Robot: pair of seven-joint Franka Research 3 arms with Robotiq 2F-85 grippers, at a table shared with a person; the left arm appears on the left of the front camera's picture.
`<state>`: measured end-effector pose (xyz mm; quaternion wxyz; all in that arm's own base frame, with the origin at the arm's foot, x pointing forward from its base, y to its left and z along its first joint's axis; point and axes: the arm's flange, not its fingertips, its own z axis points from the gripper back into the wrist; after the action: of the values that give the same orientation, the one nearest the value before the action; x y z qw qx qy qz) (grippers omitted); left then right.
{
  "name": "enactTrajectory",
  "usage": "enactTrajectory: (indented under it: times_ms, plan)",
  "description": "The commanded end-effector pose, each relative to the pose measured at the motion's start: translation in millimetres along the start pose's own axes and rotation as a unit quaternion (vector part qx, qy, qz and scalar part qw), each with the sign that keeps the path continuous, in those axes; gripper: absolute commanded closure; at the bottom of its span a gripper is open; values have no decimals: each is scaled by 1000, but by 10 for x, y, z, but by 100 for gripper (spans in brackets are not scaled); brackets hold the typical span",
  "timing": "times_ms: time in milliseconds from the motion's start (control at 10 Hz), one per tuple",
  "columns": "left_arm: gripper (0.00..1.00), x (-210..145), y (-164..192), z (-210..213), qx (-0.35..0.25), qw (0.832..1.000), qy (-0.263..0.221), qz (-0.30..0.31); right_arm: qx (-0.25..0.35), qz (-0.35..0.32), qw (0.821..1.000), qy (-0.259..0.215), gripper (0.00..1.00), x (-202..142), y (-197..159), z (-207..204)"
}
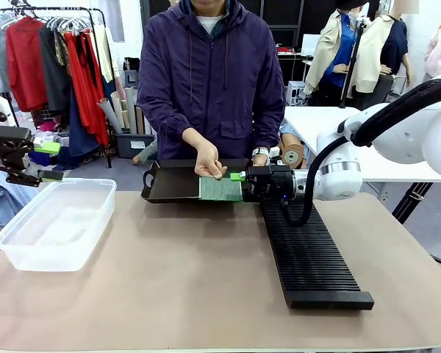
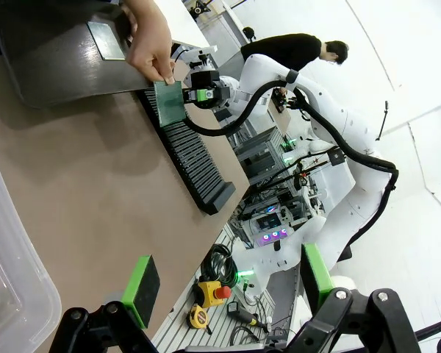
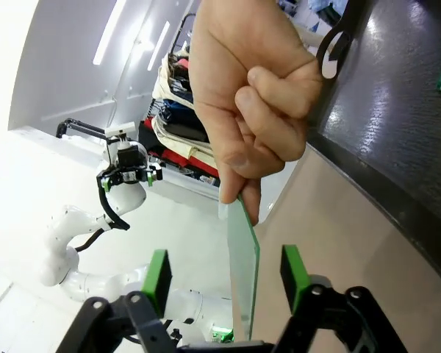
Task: Sort PCBs into racks and boxes based on the side picked up.
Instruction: Pick up the Blank PCB handed by the Human.
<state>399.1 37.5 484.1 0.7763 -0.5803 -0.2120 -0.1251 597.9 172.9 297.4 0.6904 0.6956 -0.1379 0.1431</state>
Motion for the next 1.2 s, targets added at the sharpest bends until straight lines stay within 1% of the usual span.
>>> enactTrajectory:
  times_ms: [0,200,700,1000,1100]
  plan:
    - [0,1,-18,6,-5,1000,-2,5,2,13,1000,-16,67,20,-25,-76]
    - [0,1,-18,6,-5,1000,-2,5,2,11,1000,-20,100,30,-26,-72]
    - [0,1,-18,6,-5,1000,-2,5,3,6,1000,-20,100,55,-22,-92]
    - [0,1,-18,6,-5,1000,-2,5,1,-13,1000,-17,100,52,-15,-113]
    - [0,1,-18,6,-5,1000,-2,5,-51,-35,998,14,100,54,-37,-108]
